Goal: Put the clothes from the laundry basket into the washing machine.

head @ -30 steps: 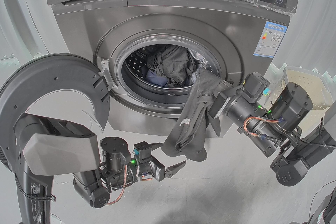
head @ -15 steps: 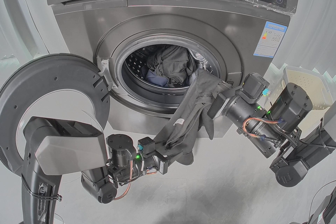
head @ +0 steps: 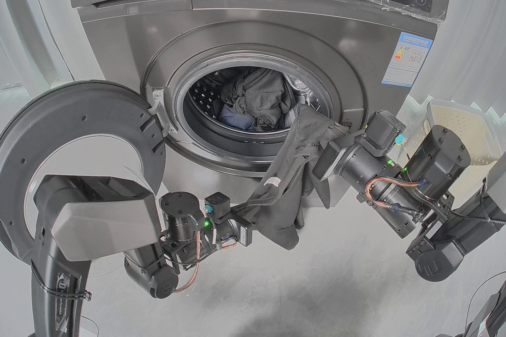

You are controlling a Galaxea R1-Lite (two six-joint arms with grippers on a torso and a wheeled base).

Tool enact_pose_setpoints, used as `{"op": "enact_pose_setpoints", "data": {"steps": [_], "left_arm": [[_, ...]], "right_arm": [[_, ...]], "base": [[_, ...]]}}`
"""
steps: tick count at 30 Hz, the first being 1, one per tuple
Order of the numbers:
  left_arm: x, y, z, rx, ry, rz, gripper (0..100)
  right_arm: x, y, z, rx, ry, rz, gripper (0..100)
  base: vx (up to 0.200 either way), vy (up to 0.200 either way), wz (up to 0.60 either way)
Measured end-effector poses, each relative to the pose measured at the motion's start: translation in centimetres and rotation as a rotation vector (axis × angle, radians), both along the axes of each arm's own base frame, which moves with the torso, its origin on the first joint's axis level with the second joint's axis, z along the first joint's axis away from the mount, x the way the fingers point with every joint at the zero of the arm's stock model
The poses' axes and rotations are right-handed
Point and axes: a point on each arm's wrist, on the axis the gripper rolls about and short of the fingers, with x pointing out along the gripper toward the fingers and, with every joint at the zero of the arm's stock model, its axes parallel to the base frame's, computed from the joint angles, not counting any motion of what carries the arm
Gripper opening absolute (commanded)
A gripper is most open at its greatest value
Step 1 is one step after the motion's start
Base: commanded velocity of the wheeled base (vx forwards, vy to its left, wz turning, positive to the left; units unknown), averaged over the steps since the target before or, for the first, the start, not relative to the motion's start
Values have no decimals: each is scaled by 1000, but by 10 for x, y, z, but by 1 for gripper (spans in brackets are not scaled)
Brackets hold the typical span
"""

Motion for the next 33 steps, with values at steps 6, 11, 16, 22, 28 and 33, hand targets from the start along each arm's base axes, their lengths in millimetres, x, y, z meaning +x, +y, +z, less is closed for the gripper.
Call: {"op": "enact_pose_setpoints", "data": {"steps": [6, 11, 16, 22, 28, 33], "left_arm": [[-11, 18, 33, -25, -39, 18, 0], [-25, 40, 67, -53, -89, 37, 0], [-38, 67, 93, -78, -127, 76, 0], [-43, 82, 117, -118, -193, 109, 0], [-43, 85, 146, -182, -280, 134, 0], [-41, 86, 168, -246, -340, 183, 0]], "right_arm": [[2, -2, -1, -3, 3, -9, 0], [2, -3, 0, -2, 3, -11, 0], [2, -4, 0, 4, 4, -12, 0], [2, -5, -1, 5, 10, -15, 0], [3, -9, -4, -1, 20, -24, 0], [2, -10, -6, -7, 27, -26, 0]], "base": [[0, 0, 0], [0, 0, 0], [0, 0, 0], [0, 0, 0], [0, 0, 0], [0, 0, 0]]}}
